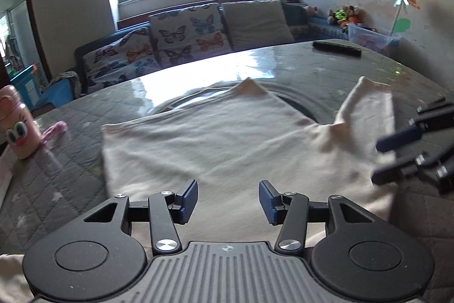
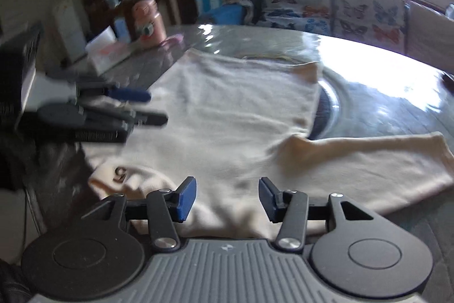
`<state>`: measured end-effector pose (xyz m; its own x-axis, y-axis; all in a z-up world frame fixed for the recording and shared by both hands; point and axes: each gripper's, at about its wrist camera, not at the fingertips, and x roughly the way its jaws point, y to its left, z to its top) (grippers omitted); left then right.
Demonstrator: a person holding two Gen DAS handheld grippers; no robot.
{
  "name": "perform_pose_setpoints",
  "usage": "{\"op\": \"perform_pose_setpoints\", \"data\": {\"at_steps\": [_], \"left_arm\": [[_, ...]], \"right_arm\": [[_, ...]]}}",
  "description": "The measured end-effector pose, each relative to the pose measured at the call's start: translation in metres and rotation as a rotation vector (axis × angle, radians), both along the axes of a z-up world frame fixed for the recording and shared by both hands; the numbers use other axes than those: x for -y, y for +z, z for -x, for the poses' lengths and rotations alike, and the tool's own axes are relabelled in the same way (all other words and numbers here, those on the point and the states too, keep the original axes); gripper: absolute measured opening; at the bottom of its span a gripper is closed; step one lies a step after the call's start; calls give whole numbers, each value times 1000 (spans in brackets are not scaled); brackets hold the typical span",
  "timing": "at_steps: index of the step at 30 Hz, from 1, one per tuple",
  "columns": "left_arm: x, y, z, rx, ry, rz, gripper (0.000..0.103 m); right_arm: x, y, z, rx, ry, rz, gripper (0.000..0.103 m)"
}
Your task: Fold clothes
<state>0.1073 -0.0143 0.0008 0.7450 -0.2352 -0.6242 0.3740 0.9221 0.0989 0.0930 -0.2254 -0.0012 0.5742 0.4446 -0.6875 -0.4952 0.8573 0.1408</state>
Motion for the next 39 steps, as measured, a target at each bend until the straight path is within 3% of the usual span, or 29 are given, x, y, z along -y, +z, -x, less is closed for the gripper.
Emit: {"op": "perform_pose_setpoints", "data": {"at_steps": [13,21,23,26,31,35,39], "left_arm": [[51,-9,13,-34,-141,4,59],[59,-11,16,-43,-156,-4,65],[60,-11,15,-42,-157,-7,65],[63,-9,13,-37,-154,-9,66],[67,-9,10,-28,-164,-12,67],[76,-18,7,-36,-179,-41,67],[78,-20,11,-28,-186,-57,67]], "right_arm": [[138,-22,-64,21,-629,13,47],[150,-40,-86,36,-734,42,39],[147,-43,-86,54,-741,56,16],[149,-40,-84,58,-750,29,5],[160,-25,-69,106,-774,7,4],[166,-30,-67,83,-786,28,4],[171,-23,-64,77,-788,-22,4]]}}
